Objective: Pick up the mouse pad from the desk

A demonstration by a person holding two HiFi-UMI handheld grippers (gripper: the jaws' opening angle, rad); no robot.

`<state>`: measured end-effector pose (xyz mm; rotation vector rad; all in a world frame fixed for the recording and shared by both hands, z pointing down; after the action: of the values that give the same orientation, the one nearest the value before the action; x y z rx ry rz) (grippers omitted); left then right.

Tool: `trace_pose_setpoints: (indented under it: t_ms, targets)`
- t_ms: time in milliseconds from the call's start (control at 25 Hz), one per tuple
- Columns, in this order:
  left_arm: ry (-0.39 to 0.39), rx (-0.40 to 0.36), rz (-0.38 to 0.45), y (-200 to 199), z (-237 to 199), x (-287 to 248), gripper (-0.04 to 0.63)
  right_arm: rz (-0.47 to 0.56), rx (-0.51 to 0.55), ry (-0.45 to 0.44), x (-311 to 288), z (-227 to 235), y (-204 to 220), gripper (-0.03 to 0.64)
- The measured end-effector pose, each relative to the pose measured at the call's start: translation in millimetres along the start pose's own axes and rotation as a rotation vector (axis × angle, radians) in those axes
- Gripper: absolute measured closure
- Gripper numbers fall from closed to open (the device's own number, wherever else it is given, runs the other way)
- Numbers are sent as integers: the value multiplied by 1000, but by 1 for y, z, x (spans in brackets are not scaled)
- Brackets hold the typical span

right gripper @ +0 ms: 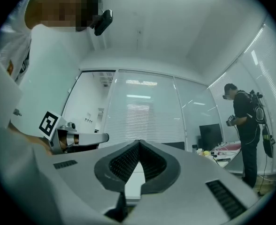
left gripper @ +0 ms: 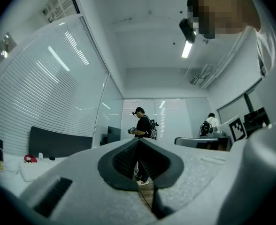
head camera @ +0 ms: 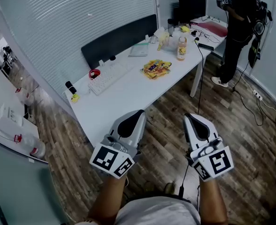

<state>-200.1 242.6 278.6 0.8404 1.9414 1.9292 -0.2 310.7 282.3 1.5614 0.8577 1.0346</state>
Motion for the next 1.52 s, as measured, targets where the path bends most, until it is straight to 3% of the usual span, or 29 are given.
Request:
trace_pose_setpoints:
  t_ms: [1120,1520]
  targets:
    - [48,45,40,-1,-75,26,580,-47,57,70,-45,-46,9,604]
    - [44,58,41,7,-94,21,580,-68,58,78,-59,-42,20,604]
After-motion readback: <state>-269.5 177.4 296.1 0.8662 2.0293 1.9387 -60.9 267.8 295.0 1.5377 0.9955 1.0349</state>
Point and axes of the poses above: the fingertips, and each gripper's own axes: x backward along the fingers, z to its right, y out of its underside, the point moved 7 cm from there along x, backward along the fingers, and after that the axes turned 3 degrees about x, right-handed, at the moved point
